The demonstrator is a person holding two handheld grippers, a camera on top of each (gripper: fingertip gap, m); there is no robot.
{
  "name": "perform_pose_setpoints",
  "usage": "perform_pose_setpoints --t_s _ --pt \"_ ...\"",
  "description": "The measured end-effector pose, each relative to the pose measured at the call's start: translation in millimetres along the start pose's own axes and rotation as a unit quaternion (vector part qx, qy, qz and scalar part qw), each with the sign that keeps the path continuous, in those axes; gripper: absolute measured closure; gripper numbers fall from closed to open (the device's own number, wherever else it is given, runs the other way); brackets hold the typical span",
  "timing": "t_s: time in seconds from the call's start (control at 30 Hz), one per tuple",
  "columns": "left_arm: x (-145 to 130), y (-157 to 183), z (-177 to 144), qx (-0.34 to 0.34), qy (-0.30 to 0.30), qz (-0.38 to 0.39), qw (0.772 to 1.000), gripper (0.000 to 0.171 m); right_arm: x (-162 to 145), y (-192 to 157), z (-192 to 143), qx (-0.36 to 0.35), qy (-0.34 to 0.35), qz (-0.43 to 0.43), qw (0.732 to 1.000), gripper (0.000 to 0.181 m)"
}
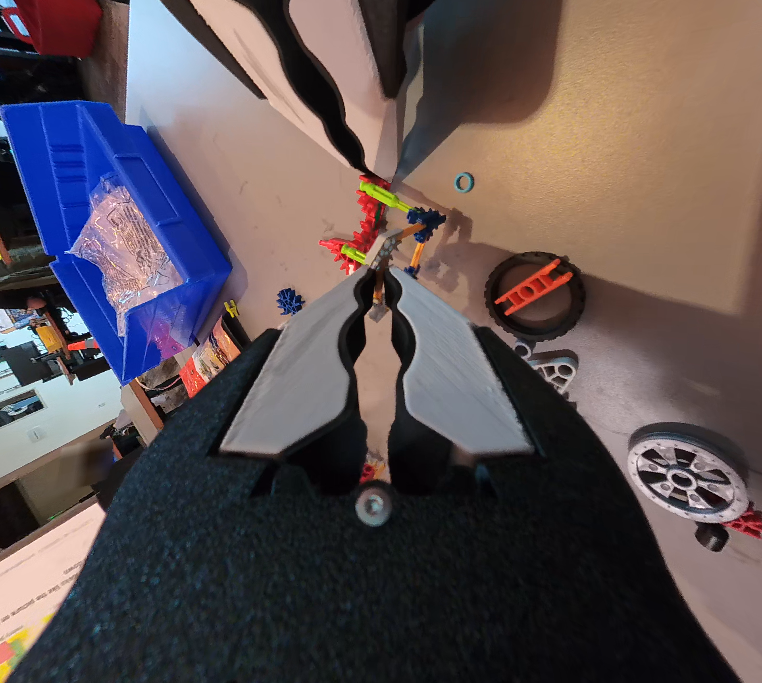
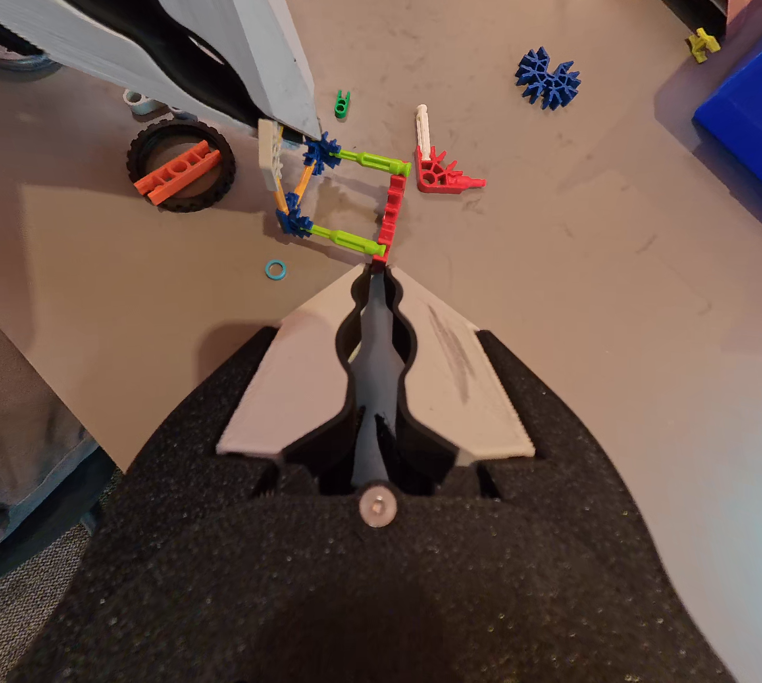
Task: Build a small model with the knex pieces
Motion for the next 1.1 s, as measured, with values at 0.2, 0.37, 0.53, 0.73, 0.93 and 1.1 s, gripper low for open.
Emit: perform_pose_setpoints --t_s 0.2,0.37,0.53,0.73,0.93,1.1 --pt "-1 0 1 0.002 0.007 -0.018 1.000 0.156 0 -1 0 -0.001 0.000 0.002 1.000 0.176" --pt "-4 -1 -5 -0.008 0.031 -0.058 0.998 0.145 0 -4 -1 0.000 0.000 0.001 1.000 0.176" --pt "-12 3 -8 -0.028 0.049 -0.077 0.995 0.135 1 -7 0 0.001 0.001 -0.006 1.000 0.176" --pt "-32 -11 -30 -0.064 0.128 -0.165 0.976 0.134 1 -8 0 0.006 0.003 -0.012 1.000 0.176" --pt "-49 -28 -12 -0.098 0.188 -0.253 0.944 0.153 1 -8 1 0.002 0.003 -0.016 1.000 0.176" --pt "-49 -21 13 -0.113 0.186 -0.247 0.944 0.163 1 -9 1 0.001 0.002 -0.018 1.000 0.176"
Point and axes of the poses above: each gripper's, where its closed fingertips meet, z out along the fingers, x out of its top, y = z × x across the jaws, the point moved 9 cm from there along -z, back along the fingers, and after that the axes turned 5 degrees about y, right-handed, at the moved point
